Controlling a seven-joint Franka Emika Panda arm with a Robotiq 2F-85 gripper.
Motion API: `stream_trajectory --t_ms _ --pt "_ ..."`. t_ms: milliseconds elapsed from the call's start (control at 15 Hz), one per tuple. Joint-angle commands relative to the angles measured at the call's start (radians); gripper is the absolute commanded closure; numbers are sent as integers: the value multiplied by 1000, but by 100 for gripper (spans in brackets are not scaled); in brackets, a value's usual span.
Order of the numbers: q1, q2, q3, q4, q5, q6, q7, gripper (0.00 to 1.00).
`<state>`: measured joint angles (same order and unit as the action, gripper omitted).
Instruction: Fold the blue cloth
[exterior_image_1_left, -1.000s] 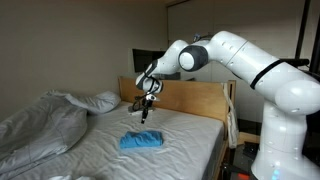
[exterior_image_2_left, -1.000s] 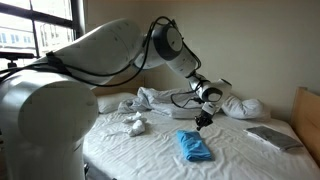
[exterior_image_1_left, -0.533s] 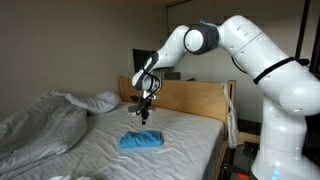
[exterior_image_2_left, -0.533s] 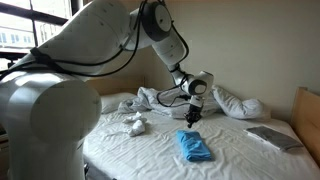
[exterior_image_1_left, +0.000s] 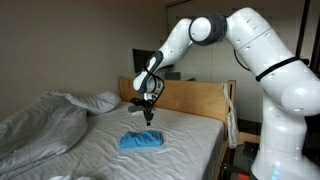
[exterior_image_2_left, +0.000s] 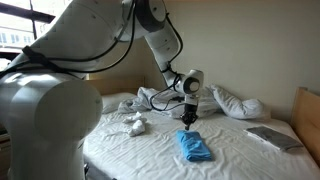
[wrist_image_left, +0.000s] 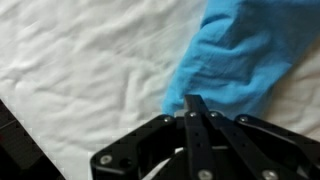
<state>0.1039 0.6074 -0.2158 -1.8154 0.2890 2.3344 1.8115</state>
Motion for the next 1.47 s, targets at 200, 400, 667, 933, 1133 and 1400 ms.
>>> stream_trajectory --t_ms 200,400,667,933,1133,1400 --pt "-15 -77 30 -96 -62 35 23 100" --pt "-22 -89 40 -107 -53 30 17 73" --pt "-32 -100 54 -116 -45 26 9 58" --pt "-42 -113 66 -134 -29 44 -2 32" --pt "-43 -75 70 -84 -44 6 11 38" --pt "-47 -84 73 -90 -43 6 10 26"
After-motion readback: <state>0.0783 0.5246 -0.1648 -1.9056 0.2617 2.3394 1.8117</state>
